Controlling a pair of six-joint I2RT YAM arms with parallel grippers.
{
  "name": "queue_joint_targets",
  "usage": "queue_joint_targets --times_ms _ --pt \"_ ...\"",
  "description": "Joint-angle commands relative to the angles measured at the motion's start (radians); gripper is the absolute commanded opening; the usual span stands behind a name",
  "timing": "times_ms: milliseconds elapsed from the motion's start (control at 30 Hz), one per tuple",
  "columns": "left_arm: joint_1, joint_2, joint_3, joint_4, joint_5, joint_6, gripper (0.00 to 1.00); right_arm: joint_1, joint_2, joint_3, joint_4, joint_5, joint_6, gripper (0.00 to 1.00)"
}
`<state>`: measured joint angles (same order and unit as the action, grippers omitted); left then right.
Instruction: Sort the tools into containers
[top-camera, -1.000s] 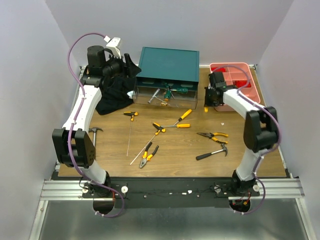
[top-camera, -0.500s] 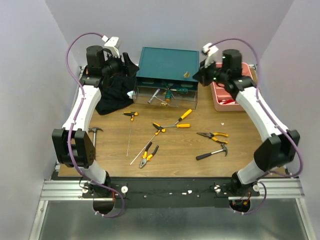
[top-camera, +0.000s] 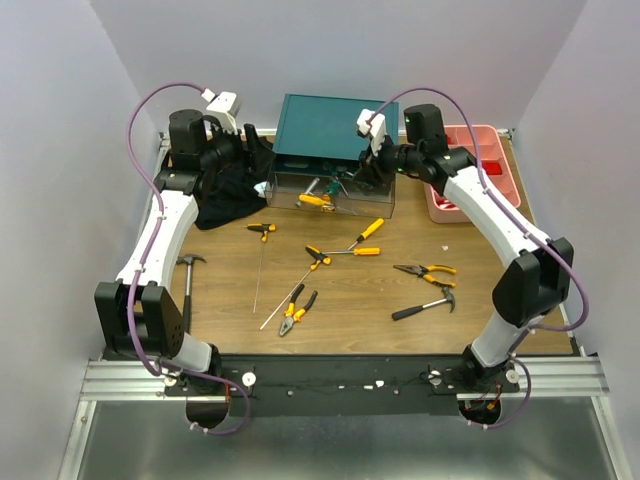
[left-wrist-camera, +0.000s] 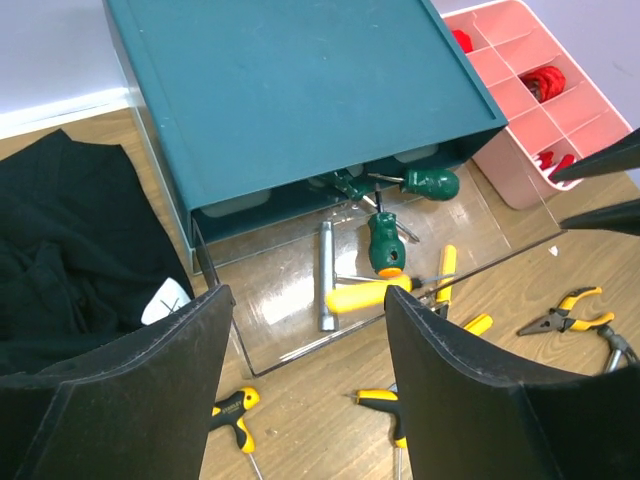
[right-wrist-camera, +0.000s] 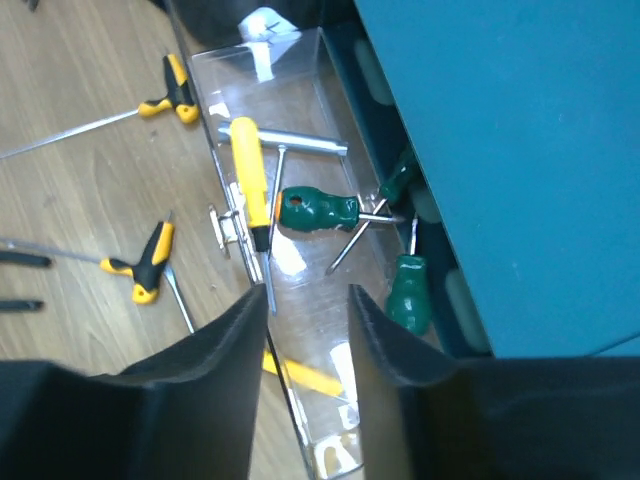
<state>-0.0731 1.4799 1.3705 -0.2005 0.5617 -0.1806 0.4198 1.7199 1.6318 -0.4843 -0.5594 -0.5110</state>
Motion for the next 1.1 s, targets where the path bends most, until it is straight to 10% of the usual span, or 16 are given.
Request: queue_joint_targets --times_ms 0,300,1067 --pt "0.004 -0.026 -0.014 -0.011 -0.037 0.012 0.77 -0.001 -0.132 -0.053 -0.173 -0.156 -0.245 0.51" --pt "0.009 -0.01 0.01 -0.028 -0.101 0.02 0.83 0.057 -0.159 -0.257 -0.539 -0.263 -0.739 0.6" --pt "0.052 -0.173 -0.189 -0.039 -0.095 0.027 0.83 0.198 0.228 -0.182 -0.355 0.299 -0.701 0.54"
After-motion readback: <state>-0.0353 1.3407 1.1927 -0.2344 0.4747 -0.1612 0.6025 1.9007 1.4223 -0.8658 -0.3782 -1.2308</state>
